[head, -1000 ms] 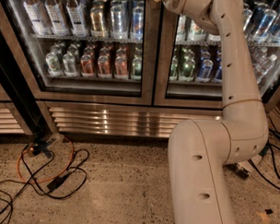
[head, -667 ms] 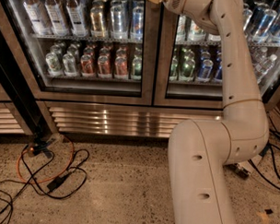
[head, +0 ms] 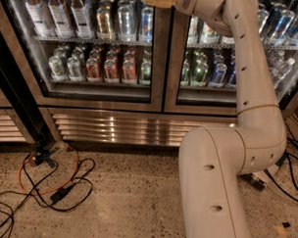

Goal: Open left fridge door

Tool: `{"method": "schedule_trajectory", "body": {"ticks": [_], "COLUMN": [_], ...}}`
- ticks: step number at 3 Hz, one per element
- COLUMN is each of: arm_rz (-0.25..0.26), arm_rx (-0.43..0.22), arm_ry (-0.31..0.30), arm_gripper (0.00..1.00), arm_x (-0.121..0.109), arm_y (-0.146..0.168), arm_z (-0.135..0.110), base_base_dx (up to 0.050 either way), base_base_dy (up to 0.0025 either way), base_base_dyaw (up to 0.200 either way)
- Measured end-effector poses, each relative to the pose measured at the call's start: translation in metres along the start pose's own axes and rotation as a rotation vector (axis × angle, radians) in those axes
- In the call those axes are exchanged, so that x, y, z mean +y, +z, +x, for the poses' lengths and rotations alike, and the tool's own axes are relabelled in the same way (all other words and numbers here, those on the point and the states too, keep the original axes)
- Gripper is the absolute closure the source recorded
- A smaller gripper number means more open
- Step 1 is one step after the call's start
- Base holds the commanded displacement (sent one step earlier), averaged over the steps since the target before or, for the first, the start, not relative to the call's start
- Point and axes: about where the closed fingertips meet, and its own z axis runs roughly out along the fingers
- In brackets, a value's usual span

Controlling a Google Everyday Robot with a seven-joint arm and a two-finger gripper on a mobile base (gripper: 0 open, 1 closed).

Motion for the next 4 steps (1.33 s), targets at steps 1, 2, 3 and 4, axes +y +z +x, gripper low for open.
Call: {"method": "schedule_trajectory", "body": {"ticks": [1, 2, 3, 4], "arm_rz": [-0.022, -0.051, -0.074, -0.074], "arm_rx": [-0.011, -0.046, -0.075, -0.075], "arm_ry": [-0.007, -0.005, 0.004, 0.004], "arm_gripper": [0.0, 0.0, 0.0, 0.0], "arm_x": [0.005, 0.012, 0.017, 0.017], "arm_y": [0.003, 0.006, 0.007, 0.006], "arm_z": [0.001, 0.0, -0.002, -0.002], "base_base_dx": [0.0, 0.0, 0.0, 0.0], "base_base_dy": [0.0, 0.0, 0.0, 0.0], "base_base_dyaw": [0.0, 0.0, 0.0, 0.0]}}
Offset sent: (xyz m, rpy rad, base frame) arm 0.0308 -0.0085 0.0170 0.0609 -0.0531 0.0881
